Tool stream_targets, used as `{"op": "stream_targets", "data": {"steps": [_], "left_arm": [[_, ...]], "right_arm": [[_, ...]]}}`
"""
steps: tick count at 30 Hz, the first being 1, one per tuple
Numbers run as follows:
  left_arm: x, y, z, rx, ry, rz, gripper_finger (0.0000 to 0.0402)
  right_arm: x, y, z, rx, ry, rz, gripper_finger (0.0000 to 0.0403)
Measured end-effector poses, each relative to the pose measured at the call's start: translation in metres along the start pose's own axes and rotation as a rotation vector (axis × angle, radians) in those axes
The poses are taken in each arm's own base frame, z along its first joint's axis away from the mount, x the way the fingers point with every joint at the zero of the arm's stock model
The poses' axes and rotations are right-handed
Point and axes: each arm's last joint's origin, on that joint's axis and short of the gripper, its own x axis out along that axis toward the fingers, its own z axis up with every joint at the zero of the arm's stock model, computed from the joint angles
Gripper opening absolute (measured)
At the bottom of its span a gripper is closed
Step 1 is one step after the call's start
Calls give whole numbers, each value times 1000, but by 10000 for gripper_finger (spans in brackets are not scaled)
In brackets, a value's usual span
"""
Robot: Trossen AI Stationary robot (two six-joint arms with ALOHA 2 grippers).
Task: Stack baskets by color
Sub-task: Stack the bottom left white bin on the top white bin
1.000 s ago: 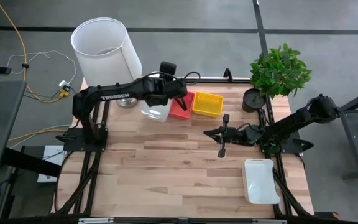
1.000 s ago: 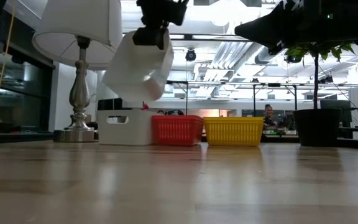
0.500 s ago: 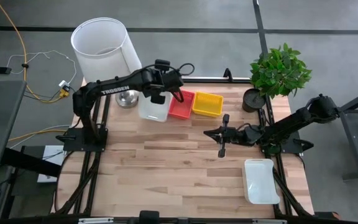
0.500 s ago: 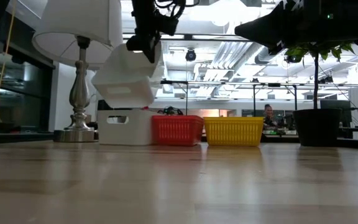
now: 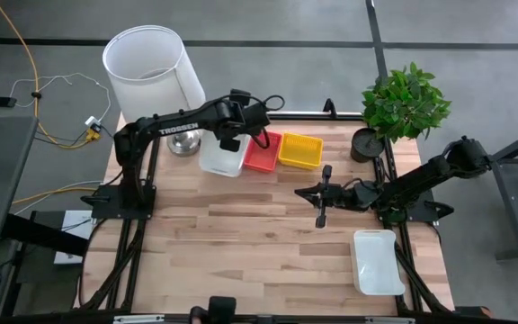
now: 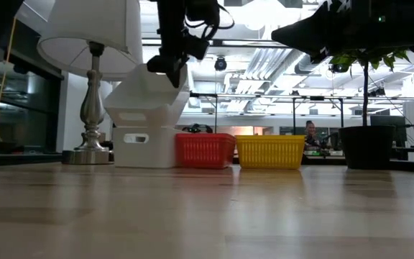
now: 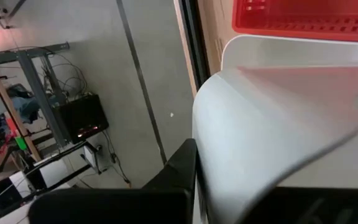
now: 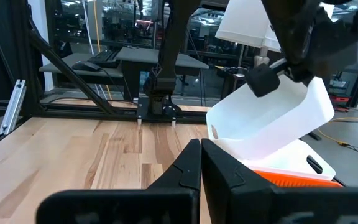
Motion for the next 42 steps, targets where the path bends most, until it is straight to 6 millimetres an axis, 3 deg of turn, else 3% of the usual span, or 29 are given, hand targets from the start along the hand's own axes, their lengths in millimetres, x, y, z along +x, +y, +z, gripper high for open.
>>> {"op": "stream_targets", "data": {"steps": [18,33,42], "left_arm": [[10,-7,8,52,-18,-66,12],[7,-5,11,12,-23,-30,125],[-30,9,18,-101,-82,99,179]], "right_arm": [[0,0,0,-2,4,-2,0],[0,0,0,-3,4,-1,0],[0,0,0,-20,3,-1,0]]}}
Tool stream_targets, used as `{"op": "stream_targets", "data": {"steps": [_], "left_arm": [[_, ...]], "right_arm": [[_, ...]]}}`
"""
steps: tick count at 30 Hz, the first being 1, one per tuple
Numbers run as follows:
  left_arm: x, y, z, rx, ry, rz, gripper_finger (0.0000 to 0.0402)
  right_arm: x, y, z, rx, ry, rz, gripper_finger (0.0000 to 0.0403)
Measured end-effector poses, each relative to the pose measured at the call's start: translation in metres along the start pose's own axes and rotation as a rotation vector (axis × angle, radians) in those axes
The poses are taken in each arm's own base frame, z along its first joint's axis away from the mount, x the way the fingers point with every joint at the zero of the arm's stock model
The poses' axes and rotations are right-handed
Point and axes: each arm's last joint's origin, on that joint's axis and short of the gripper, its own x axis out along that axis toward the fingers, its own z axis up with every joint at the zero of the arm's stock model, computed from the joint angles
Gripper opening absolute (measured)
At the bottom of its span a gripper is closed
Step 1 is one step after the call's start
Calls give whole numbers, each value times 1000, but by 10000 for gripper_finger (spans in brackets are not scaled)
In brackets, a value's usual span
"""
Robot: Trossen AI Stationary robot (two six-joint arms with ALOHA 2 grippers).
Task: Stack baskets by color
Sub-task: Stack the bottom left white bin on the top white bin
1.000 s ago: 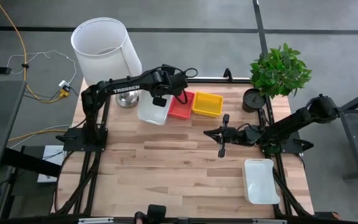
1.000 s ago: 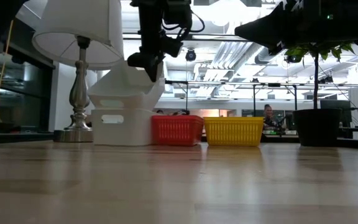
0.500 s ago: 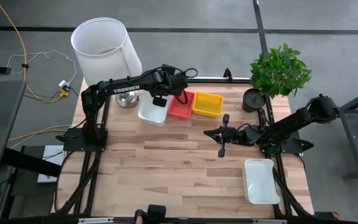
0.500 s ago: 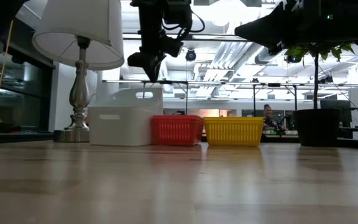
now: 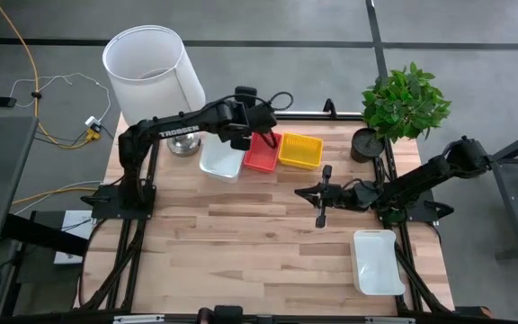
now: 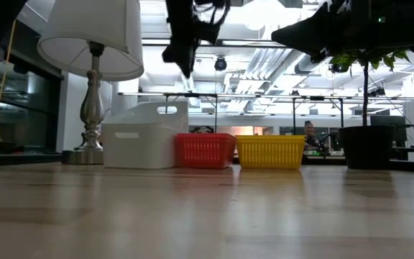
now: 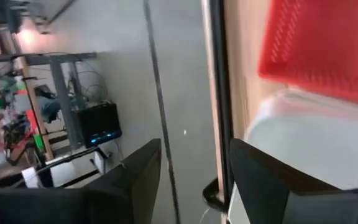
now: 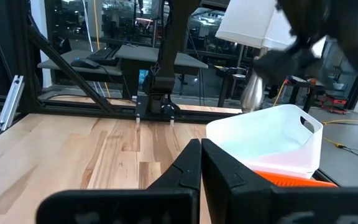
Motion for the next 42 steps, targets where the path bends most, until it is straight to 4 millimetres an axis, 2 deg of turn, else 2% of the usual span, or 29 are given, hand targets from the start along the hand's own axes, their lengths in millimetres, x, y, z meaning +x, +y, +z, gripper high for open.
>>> {"op": "stream_targets", "data": {"steps": [8,15,21,28,33,36,42], "left_arm": [[-47,19,-8,-180,-150,11,176],[-73,32,-27,-380,-272,-84,173],[-90,37,-36,-518,-364,-170,172],[-100,34,-33,-572,-417,-201,172],[-99,27,-29,-593,-429,-208,172],[-100,21,-32,-607,-449,-205,172],[-101,0,-54,-655,-548,-191,172]], "right_arm": [[0,0,0,1,0,0,0],[0,0,0,9,0,1,0],[0,0,0,11,0,1,0],[0,0,0,21,-1,2,0],[0,0,0,22,0,2,0],[0,0,0,22,0,2,0],[0,0,0,19,0,2,0]]}}
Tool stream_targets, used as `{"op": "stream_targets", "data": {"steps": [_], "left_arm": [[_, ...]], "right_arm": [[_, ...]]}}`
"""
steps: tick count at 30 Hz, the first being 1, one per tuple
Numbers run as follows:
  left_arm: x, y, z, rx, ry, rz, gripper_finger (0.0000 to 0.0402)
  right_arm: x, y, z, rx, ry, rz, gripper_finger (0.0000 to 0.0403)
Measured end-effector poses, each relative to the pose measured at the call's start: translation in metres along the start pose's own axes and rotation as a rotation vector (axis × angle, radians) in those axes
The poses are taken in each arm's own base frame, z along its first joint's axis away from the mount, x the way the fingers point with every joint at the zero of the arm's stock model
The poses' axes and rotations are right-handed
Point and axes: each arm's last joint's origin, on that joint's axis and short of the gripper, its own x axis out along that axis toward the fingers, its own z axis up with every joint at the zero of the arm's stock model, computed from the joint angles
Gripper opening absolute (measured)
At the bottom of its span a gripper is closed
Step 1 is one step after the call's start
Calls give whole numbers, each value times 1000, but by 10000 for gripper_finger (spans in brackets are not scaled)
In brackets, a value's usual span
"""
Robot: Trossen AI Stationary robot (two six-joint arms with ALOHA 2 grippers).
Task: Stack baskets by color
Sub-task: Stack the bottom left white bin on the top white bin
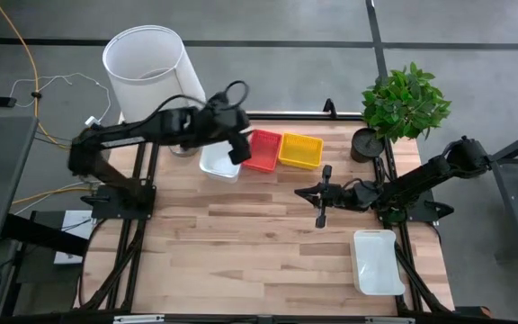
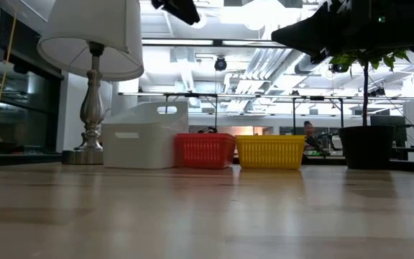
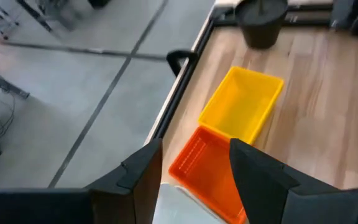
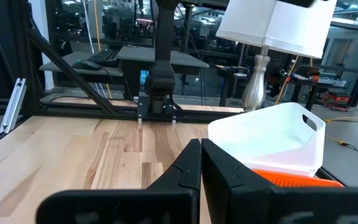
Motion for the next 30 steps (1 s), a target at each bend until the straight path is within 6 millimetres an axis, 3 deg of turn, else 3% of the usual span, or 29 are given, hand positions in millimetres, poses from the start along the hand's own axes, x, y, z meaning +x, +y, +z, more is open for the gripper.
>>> {"op": "stream_targets", "data": {"steps": [8,15,21,25,30], "left_arm": [[-22,-18,-66,-98,-163,-45,172],[-36,-39,-134,-170,-161,0,172],[-51,-44,-167,-288,-192,120,172],[-43,-43,-180,-352,-147,200,172],[-13,-46,-191,-341,-24,275,172]], "right_arm": [[0,0,0,2,0,-1,0],[0,0,0,1,0,-1,0],[1,-3,0,5,1,-15,0],[3,-7,-1,32,2,-32,0],[4,-10,-1,51,4,-43,0]]}}
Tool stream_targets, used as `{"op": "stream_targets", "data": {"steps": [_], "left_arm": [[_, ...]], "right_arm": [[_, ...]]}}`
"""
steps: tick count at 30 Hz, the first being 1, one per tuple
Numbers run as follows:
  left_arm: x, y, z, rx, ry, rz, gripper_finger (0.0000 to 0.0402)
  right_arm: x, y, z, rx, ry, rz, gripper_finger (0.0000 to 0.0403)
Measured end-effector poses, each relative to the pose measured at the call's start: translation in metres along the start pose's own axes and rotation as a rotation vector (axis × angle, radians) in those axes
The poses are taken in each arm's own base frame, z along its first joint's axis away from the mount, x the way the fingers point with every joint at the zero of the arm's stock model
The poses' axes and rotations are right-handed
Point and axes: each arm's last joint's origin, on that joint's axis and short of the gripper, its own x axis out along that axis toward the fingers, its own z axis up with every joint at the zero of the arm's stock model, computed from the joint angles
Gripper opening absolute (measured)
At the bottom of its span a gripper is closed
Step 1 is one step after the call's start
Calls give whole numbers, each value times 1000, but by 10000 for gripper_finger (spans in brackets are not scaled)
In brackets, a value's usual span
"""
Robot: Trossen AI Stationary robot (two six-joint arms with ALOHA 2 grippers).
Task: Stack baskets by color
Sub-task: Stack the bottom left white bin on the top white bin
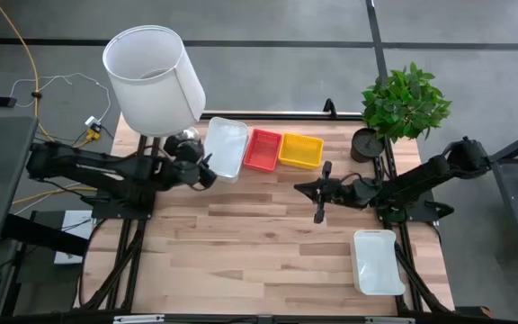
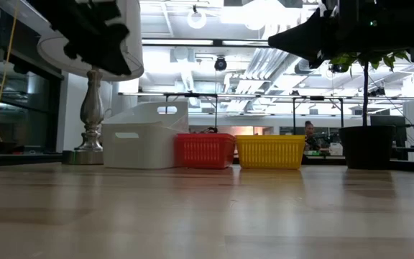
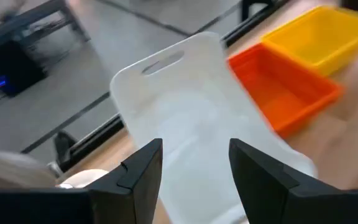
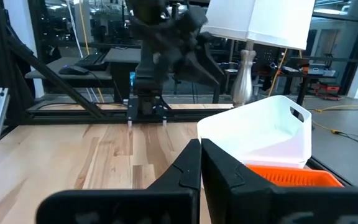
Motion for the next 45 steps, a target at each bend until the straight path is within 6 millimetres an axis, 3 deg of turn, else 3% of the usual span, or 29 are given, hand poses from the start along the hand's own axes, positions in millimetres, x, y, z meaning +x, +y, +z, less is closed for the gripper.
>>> {"op": "stream_targets", "data": {"steps": [13,30,34,41,45], "left_arm": [[59,7,-15,-86,216,154,172],[90,22,-26,-154,397,164,166],[90,22,-26,-142,401,158,131],[90,22,-25,-107,397,147,14],[90,22,-24,-104,390,145,14]], "right_arm": [[0,0,-1,-4,9,4,0],[0,0,-1,-4,9,3,0],[0,0,-1,-4,9,3,0],[0,0,-1,-4,9,3,0],[0,0,-1,-4,9,3,0]]}}
